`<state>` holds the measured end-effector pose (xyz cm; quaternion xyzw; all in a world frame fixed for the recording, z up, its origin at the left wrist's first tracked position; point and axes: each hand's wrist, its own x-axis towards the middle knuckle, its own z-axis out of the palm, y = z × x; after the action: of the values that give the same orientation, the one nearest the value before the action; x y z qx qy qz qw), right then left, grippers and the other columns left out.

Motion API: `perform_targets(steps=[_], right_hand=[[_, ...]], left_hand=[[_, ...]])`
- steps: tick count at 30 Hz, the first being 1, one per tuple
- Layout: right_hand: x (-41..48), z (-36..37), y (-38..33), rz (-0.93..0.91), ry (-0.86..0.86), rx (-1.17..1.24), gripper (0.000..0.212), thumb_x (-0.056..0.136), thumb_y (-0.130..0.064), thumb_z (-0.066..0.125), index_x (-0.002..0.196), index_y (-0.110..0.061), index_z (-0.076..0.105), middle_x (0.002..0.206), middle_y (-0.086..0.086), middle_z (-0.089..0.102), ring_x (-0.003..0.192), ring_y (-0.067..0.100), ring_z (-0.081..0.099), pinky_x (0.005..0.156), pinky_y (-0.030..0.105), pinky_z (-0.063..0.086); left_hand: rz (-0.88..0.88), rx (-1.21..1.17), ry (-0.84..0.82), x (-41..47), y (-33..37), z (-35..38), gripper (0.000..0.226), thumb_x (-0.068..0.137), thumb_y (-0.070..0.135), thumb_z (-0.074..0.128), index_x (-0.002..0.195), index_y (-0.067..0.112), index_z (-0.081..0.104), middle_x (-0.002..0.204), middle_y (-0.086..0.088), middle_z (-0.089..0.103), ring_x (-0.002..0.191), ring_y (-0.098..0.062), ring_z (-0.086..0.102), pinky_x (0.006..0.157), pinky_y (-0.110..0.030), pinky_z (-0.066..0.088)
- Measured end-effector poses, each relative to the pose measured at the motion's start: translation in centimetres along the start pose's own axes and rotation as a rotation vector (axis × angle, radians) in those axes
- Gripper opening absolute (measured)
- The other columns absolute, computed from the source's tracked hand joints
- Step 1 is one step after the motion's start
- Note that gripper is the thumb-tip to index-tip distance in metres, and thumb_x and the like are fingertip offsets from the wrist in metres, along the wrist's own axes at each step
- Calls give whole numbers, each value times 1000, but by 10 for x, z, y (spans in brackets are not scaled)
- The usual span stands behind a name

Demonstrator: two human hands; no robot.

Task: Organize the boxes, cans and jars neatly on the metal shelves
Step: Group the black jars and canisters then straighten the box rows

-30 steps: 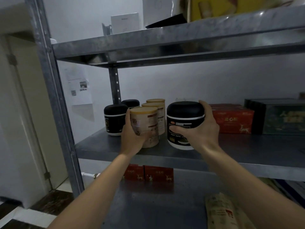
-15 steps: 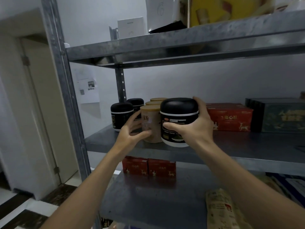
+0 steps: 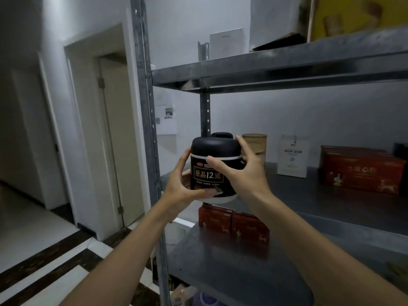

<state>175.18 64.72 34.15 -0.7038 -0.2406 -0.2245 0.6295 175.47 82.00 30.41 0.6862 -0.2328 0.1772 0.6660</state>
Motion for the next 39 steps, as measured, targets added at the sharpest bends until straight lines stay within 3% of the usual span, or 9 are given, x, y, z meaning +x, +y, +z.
perform_targets(steps=[5,14,19,24,31,33,35,37,39], right_hand=[[23,32,11,36,-78,-1,87,78,-36,78,150,-30,31,138,-7,49,122,9,47,98,29,48],[73,93,62,101,74,0,81,75,-34,82,144,-32,41,131,-6,56,119,14,55,99,37,51],[86,110,81,120,144,-27,75,75,-24,83,140,-28,45,119,-14,59,110,6,57,93,25,50],[87,114,92,90,160,-60,75,73,-20,83,139,-24,47,123,-14,60,112,2,59,92,24,53],[93,109,95,115,201,-61,72,71,-23,86,132,-29,50,117,-17,62,104,-3,61,87,24,55],[96,108,93,137,211,-59,63,74,-31,83,128,-31,51,114,-18,62,102,-3,62,84,21,55],[102,107,85,181,224,-43,46,81,-43,74,121,-33,52,109,-19,61,99,-3,60,81,19,51],[116,104,74,230,261,-52,36,87,-50,64,117,-34,52,109,-13,59,97,0,57,75,17,44],[138,98,69,306,304,-103,47,88,-50,63,127,-26,51,113,-6,56,99,10,55,71,20,42]], left_hand=[[-26,39,40,13,-9,-36,109,60,-2,85,143,44,30,109,-6,72,104,-21,68,75,-30,57],[-82,49,-106,75,-63,-96,113,59,13,91,143,52,27,114,-9,69,109,-21,66,85,-38,56],[-54,-1,-195,104,-89,-106,105,62,-9,84,138,44,33,118,-11,66,106,-18,67,75,-34,58],[-24,-76,-328,115,-100,-111,111,65,-15,79,148,31,22,131,-10,58,118,-26,60,86,-48,56],[73,-16,-359,122,-92,-104,99,67,-17,77,134,40,32,124,1,59,111,-5,61,82,-18,52],[65,1,-343,126,-96,-104,93,68,-10,79,132,40,34,122,5,60,111,-1,60,83,-16,50],[-19,-76,-216,132,-101,-108,70,78,16,75,128,47,38,122,10,62,116,-3,58,88,-20,49],[-151,-206,-30,144,-106,-111,39,91,45,57,127,49,43,132,9,58,125,-11,52,101,-33,43],[-266,-227,32,158,-108,-112,31,98,52,38,126,44,48,135,6,53,127,-14,48,106,-39,36]])
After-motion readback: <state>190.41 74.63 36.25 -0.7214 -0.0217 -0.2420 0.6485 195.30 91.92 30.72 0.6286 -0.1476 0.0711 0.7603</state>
